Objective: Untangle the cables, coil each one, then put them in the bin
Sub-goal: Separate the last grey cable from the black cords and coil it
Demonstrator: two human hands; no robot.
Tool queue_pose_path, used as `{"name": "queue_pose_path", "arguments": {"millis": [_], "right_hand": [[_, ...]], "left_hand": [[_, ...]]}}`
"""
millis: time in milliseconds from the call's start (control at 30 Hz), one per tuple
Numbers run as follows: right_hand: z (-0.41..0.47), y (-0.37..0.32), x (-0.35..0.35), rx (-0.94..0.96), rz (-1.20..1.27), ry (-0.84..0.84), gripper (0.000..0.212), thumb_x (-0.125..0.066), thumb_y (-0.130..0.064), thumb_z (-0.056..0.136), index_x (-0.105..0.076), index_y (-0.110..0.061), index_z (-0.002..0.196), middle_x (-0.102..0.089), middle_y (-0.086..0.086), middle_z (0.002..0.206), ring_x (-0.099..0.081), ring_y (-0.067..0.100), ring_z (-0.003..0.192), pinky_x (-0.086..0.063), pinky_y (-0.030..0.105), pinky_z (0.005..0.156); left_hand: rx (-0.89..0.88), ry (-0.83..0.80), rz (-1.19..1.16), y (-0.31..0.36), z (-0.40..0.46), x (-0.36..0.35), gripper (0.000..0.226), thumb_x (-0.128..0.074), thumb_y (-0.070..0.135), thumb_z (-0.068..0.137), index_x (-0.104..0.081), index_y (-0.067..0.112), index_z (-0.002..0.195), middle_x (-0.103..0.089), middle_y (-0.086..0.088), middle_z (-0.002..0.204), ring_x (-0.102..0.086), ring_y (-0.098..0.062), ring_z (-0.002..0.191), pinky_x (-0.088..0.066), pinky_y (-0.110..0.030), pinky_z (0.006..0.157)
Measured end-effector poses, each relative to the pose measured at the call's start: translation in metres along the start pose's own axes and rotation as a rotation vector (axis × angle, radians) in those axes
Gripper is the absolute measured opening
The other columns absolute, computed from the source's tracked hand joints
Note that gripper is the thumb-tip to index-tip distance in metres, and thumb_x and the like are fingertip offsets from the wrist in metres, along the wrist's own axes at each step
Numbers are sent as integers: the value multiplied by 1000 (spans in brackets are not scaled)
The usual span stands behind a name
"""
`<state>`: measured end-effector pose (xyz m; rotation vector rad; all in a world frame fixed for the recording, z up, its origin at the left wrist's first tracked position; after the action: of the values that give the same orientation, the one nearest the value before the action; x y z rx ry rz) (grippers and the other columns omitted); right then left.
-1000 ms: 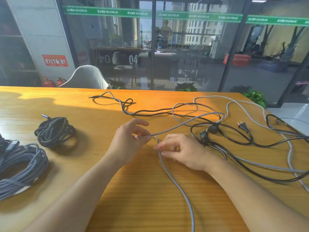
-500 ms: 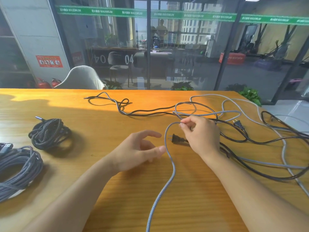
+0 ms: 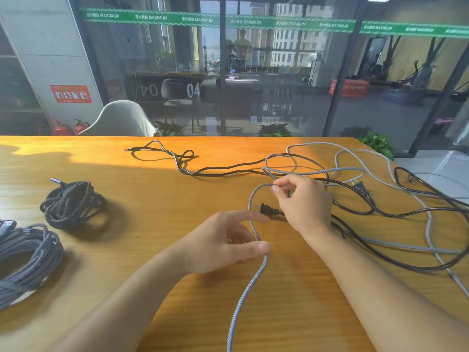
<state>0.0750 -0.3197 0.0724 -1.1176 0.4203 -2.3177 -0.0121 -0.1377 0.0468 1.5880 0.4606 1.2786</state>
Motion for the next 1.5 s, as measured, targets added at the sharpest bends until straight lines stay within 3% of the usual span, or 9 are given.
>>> {"name": "queue_pose_path", "arguments": {"millis": [167, 267, 467, 667, 800, 1000, 1167, 1333, 1500], "right_hand": [[-1, 1, -5, 4, 165, -69, 13, -76, -37, 93, -77, -34, 105, -68, -22, 74, -55, 1, 58, -49, 27, 63], [-5, -14, -10, 60, 418, -231, 26, -78, -29, 92, -74, -41, 116, -69, -18, 81, -54, 10, 53, -52, 30, 62], [-45, -62, -28, 115, 768, -867, 36, -74, -14, 96, -76, -37, 123, -69, -2, 93, -55, 20, 62, -46, 23, 59], [-52, -76, -23, 146, 852, -954, 30, -68, -31, 96, -73, -31, 126, -77, 2, 108, -64, 19, 68, -47, 30, 58], [-40, -65, -28, 59, 837, -744, 8, -73, -25, 94, -77, -21, 100, -77, 3, 86, -61, 20, 59, -48, 26, 58], [-13, -14, -21, -133, 621, -270, 4, -73, -25, 98, -75, -27, 94, -76, -5, 78, -62, 12, 51, -52, 23, 58], [-13, -15, -15, -133, 626, -245, 8, -72, -28, 99, -73, -25, 106, -77, -3, 82, -63, 13, 52, -54, 25, 59], [-30, -51, -24, 2, 859, -653, 49, -70, -12, 99, -57, -35, 141, -76, 7, 87, -56, 23, 55, -49, 27, 57], [-64, -71, -33, 165, 691, -1164, 29, -61, -9, 105, -74, -23, 125, -76, -3, 102, -59, 14, 63, -44, 25, 55]], "left_hand": [[4, 166, 25, -6, 2, 15, 19, -72, 41, 95, -79, 25, 103, -77, 11, 86, -70, -16, 88, -50, -17, 75], [40, 299, -16, -17, 2, 30, 14, -75, 35, 95, -79, 27, 105, -78, 12, 91, -68, -14, 91, -49, -15, 78], [151, 539, -143, -42, -3, 62, 15, -65, 27, 102, -76, 28, 113, -79, 12, 96, -71, 0, 92, -51, -24, 85], [161, 472, -104, -47, 0, 57, 19, -67, 35, 99, -76, 33, 116, -79, 8, 105, -71, -11, 106, -56, -39, 98], [115, 463, -130, -32, 1, 50, 22, -55, 30, 107, -73, 25, 120, -79, 6, 98, -70, -5, 85, -49, -21, 75], [97, 250, -219, -16, 2, 33, 32, -52, 43, 105, -60, 27, 131, -80, -4, 97, -67, -14, 82, -48, -27, 73], [52, 252, -162, -21, 4, 32, 42, -74, 20, 97, -55, 30, 134, -80, -4, 93, -69, -19, 77, -54, -28, 76], [47, 621, -255, -31, -5, 67, 33, -72, 12, 97, -59, 21, 126, -80, -5, 87, -61, -17, 63, -48, -22, 61], [57, 782, -279, -39, -12, 83, 26, -70, 13, 99, -60, 23, 121, -80, -2, 87, -59, -14, 59, -46, -16, 58]]}}
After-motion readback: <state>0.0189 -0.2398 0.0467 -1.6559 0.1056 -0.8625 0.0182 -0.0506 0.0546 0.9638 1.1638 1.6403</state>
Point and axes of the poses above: each hand's wrist, its own z-axis towards the middle knuckle, its own x-axis out of the back of the hand, y = z × x, the point moved 7 cm from there along z, towards the middle knuckle
